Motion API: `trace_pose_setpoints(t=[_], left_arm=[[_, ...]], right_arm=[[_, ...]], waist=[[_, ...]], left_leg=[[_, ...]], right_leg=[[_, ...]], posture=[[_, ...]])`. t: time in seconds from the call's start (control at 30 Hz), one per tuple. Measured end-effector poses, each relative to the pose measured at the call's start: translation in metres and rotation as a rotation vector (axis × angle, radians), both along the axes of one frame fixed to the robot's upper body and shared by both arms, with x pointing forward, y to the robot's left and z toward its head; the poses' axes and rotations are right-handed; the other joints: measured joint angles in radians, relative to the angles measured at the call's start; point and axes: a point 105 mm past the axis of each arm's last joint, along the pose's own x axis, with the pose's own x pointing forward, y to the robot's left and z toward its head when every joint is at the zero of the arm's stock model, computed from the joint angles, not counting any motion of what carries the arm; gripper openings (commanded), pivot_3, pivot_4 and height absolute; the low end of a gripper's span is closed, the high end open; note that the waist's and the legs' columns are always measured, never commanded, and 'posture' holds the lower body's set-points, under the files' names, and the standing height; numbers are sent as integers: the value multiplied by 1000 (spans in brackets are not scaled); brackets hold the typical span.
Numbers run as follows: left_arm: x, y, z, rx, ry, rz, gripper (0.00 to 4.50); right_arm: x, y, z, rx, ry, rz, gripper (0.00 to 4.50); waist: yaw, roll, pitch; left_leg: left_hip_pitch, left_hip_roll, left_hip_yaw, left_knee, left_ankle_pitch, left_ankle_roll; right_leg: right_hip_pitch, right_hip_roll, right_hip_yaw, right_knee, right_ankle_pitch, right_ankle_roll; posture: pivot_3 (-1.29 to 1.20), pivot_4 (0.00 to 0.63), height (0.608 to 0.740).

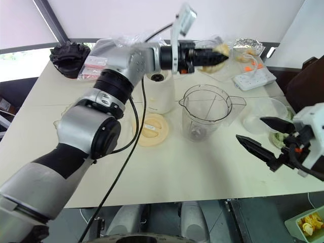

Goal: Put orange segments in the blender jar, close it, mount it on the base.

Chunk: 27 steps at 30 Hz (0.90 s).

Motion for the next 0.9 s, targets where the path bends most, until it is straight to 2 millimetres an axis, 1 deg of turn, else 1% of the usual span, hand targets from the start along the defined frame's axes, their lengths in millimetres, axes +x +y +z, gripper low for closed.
trace_pose_setpoints(t=[0.13, 0.2, 0.3, 0.37, 0.43, 0.53, 0.67, 0.83, 0.9], left_arm=[[-3, -9, -24, 114, -45, -27, 1726], [-4, -8, -33, 150, -52, -42, 1726], [-8, -6, -44, 199, -70, -93, 2582], [-10, -4, -50, 220, -78, -115, 3683], [-10, -3, -54, 224, -81, -125, 4443], [-10, -3, -52, 214, -85, -122, 4443], [-7, 1, -42, 146, -73, -100, 4443], [-1, 13, -15, 38, -73, -60, 4443], [3, 27, 2, -6, -77, -38, 4443]], right_arm=[[-14, 0, -3, 7, 0, -50, 4500], [-18, 1, -4, 6, 10, -60, 4500], [-19, 3, -4, 12, 7, -63, 4500], [-19, 4, -3, 15, -5, -65, 4500], [-19, 4, -2, 16, -9, -66, 4500], [-19, 4, -2, 8, -3, -60, 4500], [-21, 4, -6, 1, 26, -59, 4500], [-25, -4, -20, 3, 89, -85, 4500], [-25, -9, -29, 11, 114, -108, 4500]], waist=[[6, 0, 0], [7, 0, 0], [15, 0, 0], [21, 0, 0], [23, 0, 0], [23, -1, 0], [22, -1, 0], [21, -1, 0], [17, 0, 0]], left_leg=[[0, 0, 0, 1, 0, 0], [0, 0, 0, 1, 0, 0], [0, 0, 0, 1, 0, 0], [0, 0, 0, 1, 0, 0], [-1, 0, 0, 1, 0, 0], [-1, 0, 0, 1, 0, 0], [-1, 0, 0, 1, 0, 0], [-1, 1, 0, 1, 0, 0], [-1, 1, -1, 1, 0, 0]], right_leg=[[2, -1, 0, -1, 0, 0], [2, -2, 1, -2, 0, 0], [2, -2, 1, -3, 0, 1], [2, -2, 1, -3, 0, 1], [2, -2, 1, -3, 0, 1], [2, -2, 0, -3, -1, 1], [2, -2, 0, -3, -1, 2], [2, -2, 0, -3, -1, 2], [2, -2, 0, -3, -1, 2]], posture=[[0, 150, 740], [0, 150, 740], [0, 150, 740], [0, 150, 740], [0, 150, 740], [0, 150, 740], [0, 150, 740], [0, 150, 740], [0, 150, 740]])
